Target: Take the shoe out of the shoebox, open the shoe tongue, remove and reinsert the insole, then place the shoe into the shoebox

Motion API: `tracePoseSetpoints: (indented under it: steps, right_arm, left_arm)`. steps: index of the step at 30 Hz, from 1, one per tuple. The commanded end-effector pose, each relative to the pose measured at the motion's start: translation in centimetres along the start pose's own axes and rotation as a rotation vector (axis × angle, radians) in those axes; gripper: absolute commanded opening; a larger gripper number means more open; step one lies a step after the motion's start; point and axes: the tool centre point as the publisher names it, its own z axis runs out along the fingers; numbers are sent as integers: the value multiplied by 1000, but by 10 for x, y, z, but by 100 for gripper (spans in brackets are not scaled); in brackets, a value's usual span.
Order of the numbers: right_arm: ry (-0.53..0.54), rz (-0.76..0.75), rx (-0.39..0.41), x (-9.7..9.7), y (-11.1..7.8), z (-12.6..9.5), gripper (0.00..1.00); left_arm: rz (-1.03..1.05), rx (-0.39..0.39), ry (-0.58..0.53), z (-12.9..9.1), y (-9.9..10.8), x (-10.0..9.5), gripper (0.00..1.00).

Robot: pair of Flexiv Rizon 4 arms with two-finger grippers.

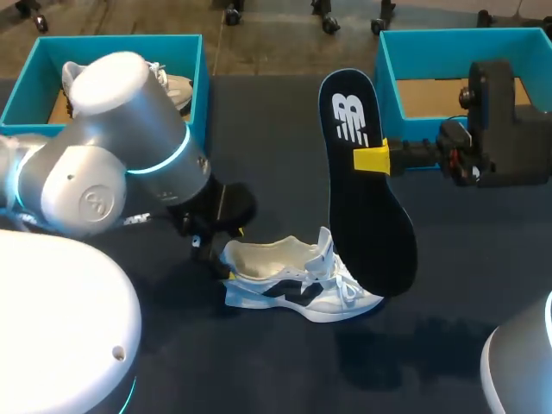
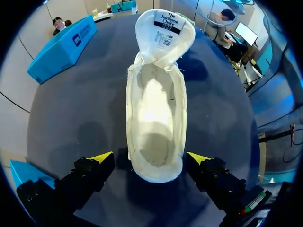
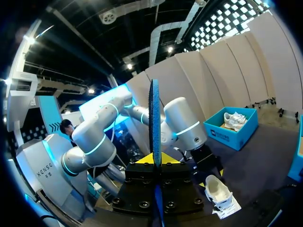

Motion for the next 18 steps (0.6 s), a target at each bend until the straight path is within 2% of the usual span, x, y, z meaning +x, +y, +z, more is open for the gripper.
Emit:
tracePoseSetpoints:
  steps: [1,6,13,18]
  right_arm:
    - [-4,1,-1,1,0,4,0]
    - [-4,1,-1,1,0,4,0]
    - [-4,1,-1,1,0,4,0]
    - [-4,1,-1,1,0,4,0]
  left_arm:
    - [5,-114,-3,1,-7,-2,100]
    - [4,-125,-6,-3,-9,-3,100]
    - [-5,-82,6,-30,-20,1,100]
    - [-6,-88,-8,-41,-32,-3,100]
